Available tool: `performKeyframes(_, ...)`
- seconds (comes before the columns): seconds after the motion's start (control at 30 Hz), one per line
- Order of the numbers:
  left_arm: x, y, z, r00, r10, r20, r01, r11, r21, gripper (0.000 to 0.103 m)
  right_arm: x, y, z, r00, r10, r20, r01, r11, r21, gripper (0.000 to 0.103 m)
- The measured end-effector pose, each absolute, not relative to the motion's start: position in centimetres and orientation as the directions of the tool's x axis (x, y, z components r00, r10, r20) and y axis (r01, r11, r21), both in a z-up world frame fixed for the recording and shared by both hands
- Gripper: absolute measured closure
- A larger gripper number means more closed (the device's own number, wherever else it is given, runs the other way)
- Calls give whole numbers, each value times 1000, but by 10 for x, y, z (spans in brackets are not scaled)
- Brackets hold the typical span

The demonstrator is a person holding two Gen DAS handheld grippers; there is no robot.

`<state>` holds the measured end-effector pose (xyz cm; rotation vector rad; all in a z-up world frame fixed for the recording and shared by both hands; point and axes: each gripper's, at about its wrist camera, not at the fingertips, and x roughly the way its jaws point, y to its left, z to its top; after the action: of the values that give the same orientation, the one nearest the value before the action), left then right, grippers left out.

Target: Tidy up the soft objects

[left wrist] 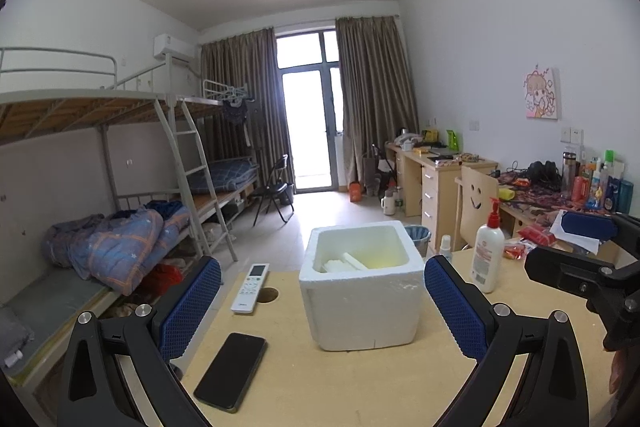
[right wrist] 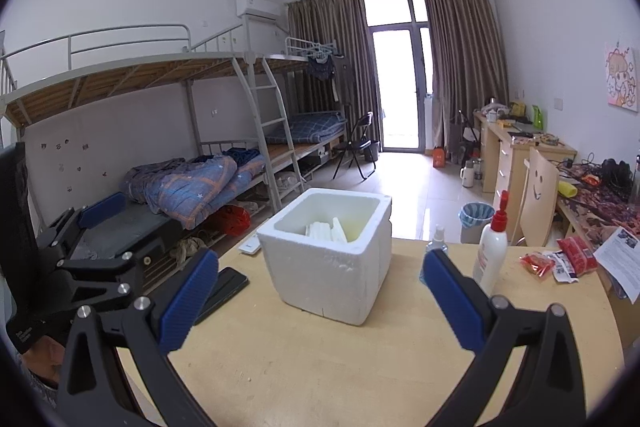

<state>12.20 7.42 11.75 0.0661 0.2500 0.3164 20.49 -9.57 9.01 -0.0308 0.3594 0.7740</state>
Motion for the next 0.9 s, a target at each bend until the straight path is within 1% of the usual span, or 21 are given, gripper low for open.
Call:
performKeyframes(0.17, 110, 72, 114, 926, 306, -221, -294, 952, 87, 1, 193, -103, 86, 670, 676, -305, -689, 720, 81, 0)
performKeyframes(0.33, 99, 70, 104, 931, 297, -213, -289, 955, 69, 1, 183, -111, 75, 675, 673, -301, -685, 724, 81, 0)
performKeyframes(0.53, 80, 64, 87, 941, 283, -188, -274, 959, 71, 1, 164, -122, 65, 683, 678, -271, -684, 724, 87, 0)
performKeyframes(0.7, 68, 61, 71, 941, 287, -180, -276, 958, 82, 1, 153, -126, 45, 684, 680, -264, -684, 724, 91, 0)
performKeyframes(0.9, 55, 59, 47, 941, 283, -183, -279, 959, 49, 1, 140, -134, 24, 680, 689, -248, -684, 719, 124, 0)
